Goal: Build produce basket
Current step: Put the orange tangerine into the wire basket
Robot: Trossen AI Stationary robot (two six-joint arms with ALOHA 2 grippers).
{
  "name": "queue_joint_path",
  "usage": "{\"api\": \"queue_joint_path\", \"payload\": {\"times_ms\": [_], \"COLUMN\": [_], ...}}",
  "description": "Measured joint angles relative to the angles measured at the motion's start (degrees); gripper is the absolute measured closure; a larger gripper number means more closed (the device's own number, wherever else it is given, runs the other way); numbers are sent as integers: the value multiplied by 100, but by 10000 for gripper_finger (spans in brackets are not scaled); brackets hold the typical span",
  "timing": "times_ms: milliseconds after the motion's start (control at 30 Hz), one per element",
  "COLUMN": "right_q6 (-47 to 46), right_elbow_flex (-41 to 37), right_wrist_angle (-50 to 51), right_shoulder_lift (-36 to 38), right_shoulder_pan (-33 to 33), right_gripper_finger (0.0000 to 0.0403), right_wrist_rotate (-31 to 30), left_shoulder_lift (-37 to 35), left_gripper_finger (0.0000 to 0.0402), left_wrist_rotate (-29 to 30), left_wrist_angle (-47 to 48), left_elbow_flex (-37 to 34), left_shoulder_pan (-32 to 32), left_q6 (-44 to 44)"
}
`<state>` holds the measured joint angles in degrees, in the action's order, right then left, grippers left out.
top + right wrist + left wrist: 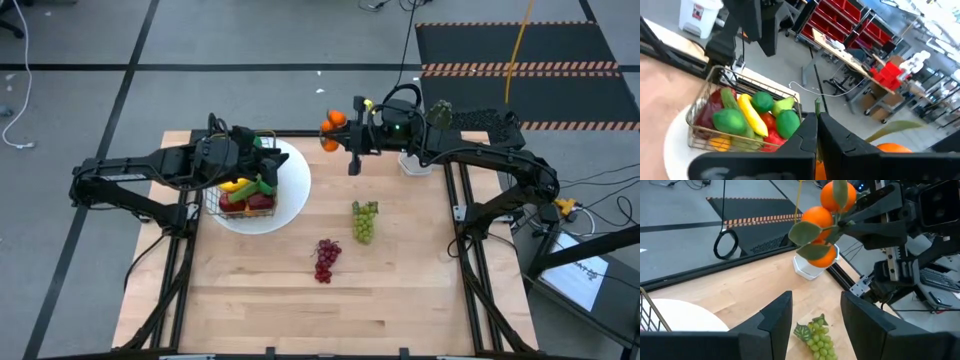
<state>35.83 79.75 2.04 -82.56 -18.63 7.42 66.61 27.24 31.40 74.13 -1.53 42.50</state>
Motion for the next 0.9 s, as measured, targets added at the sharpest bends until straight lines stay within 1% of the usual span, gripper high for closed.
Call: {"api": "queue_joint_path", "payload": {"times_ms": [133, 233, 400, 567, 700, 767, 900], "right_q6": [-611, -1295, -2824, -4386, -5442, -5978, -6993], "right_elbow_flex": [0, 0, -1, -2, -4, -4, -4], "right_wrist_angle": [-2, -2, -7, 36, 201, 335, 508], "right_shoulder_lift": [0, 0, 0, -2, -4, -7, -9], "right_shoulder_pan": [1, 0, 0, 2, 0, 2, 0], "right_gripper_finger": [403, 403, 401, 401, 400, 400, 399], "right_wrist_rotate": [-2, -7, -7, 0, -48, -165, -165], "left_shoulder_lift": [0, 0, 0, 0, 0, -1, -62], "left_gripper_finger": [234, 234, 234, 234, 234, 234, 233], "left_wrist_rotate": [0, 0, 2, -82, -170, -170, -168], "left_wrist_angle": [7, 7, 9, 17, 17, 17, -2], "left_elbow_flex": [0, 0, 0, 0, 0, 0, 7], "left_shoulder_pan": [-1, 0, -1, 2, 2, -1, 0], "left_q6": [0, 0, -30, -264, -341, -363, -538]}}
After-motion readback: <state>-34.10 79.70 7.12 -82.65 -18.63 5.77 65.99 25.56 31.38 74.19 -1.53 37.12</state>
